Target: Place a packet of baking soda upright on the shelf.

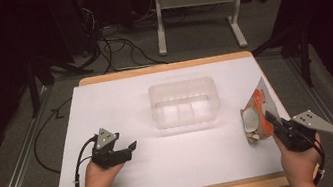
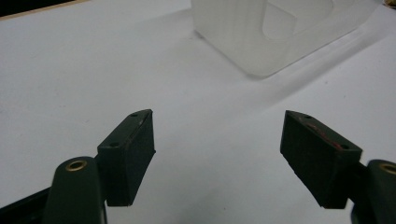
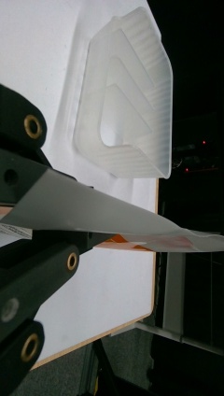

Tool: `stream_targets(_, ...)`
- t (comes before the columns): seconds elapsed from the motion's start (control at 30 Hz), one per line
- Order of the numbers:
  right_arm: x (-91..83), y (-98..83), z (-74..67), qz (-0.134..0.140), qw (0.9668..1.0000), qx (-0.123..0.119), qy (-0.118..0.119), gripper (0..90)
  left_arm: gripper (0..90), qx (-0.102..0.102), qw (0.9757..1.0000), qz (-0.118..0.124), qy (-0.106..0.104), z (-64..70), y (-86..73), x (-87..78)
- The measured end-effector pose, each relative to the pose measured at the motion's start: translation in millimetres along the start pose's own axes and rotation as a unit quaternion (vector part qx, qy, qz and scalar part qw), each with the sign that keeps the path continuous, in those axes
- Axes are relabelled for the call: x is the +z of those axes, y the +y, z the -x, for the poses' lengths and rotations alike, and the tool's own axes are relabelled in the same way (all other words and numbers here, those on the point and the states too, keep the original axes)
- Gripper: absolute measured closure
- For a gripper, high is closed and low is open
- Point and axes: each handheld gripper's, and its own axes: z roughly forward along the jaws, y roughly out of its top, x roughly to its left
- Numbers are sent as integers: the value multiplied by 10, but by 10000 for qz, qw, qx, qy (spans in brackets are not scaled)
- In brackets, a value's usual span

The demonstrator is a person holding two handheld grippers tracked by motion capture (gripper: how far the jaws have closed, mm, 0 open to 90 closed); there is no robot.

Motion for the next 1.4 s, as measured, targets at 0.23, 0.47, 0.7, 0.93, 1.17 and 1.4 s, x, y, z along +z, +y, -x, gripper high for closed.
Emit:
stream_targets(0.23, 24, 61, -29, 41, 9999, -101, -46, 900, 266, -10, 10000, 23, 4, -14, 1, -16)
stream_targets(0.47, 3, 125, -71, 76, 9996, -273, -87, 900, 266, -32, 10000, 76, 5, -27, 4, -27)
stream_targets(0.7, 20, 209, -76, 167, 9991, -381, -50, 900, 266, -33, 9999, 134, 11, -35, 6, -45)
stream_targets(0.93, 56, 271, -87, 166, 9990, -407, 8, 900, 266, -47, 9999, 143, 25, -35, 6, -54)
stream_targets(1.17, 101, 400, -116, 237, 9987, -427, 134, 900, 266, -38, 9999, 154, 8, -40, 7, -64)
stream_targets(1.4, 158, 594, -180, 406, 9977, -496, 218, 900, 266, -51, 9998, 168, -20, -45, 4, -62)
